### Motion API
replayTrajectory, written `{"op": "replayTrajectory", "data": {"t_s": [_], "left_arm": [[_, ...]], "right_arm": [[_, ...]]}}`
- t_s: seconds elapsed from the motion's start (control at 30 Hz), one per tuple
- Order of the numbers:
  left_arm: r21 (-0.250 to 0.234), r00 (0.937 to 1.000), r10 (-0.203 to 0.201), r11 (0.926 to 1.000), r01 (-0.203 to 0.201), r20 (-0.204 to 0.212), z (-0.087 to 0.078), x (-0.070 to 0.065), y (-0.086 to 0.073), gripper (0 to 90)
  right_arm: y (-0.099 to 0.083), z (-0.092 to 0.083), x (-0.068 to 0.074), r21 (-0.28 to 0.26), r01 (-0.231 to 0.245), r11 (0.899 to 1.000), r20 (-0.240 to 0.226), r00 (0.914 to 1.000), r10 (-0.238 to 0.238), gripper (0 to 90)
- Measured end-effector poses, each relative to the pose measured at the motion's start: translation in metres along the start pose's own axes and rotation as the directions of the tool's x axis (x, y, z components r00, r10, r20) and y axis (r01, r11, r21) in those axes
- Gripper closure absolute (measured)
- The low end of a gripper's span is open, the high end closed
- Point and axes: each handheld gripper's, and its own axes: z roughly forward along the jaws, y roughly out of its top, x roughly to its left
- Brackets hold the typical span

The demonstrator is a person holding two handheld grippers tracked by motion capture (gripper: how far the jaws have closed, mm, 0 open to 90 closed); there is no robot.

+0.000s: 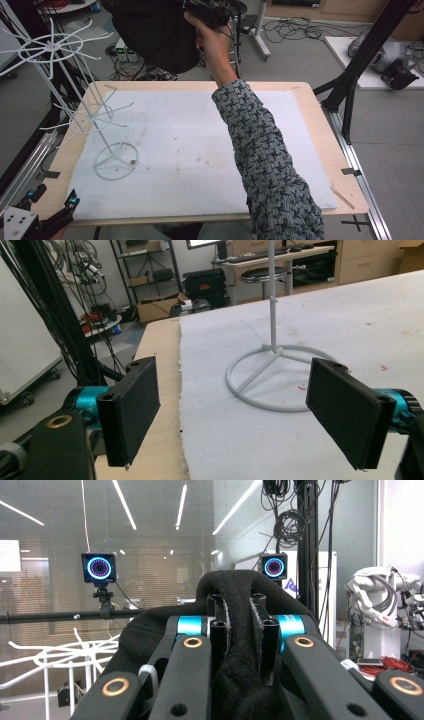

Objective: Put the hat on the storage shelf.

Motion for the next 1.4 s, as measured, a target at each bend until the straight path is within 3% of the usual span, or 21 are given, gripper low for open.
{"op": "replayTrajectory", "data": {"t_s": [0.4, 0.63, 1.03, 1.4], "left_arm": [[0.003, 1.0, 0.001, 1.0, -0.001, 0.004, 0.001, 0.0, 0.0, 21.5], [0.002, 1.0, 0.004, 1.0, -0.004, 0.003, 0.001, 0.0, 0.0, 21.6], [0.004, 1.0, 0.002, 1.0, -0.002, 0.002, 0.001, 0.0, 0.0, 21.6], [0.006, 1.0, 0.006, 1.0, -0.006, 0.004, 0.002, -0.001, 0.0, 21.6]], "right_arm": [[0.008, 0.0, 0.009, -0.053, -0.05, 0.997, -0.032, 0.9983, 0.048, 82.0], [0.003, 0.004, 0.013, -0.038, -0.057, 0.998, -0.042, 0.9976, 0.056, 81.9], [-0.007, 0.007, 0.012, -0.037, -0.124, 0.992, -0.043, 0.9916, 0.122, 81.5], [-0.002, 0.006, 0.015, -0.06, -0.127, 0.99, -0.034, 0.9915, 0.126, 81.4]]}}
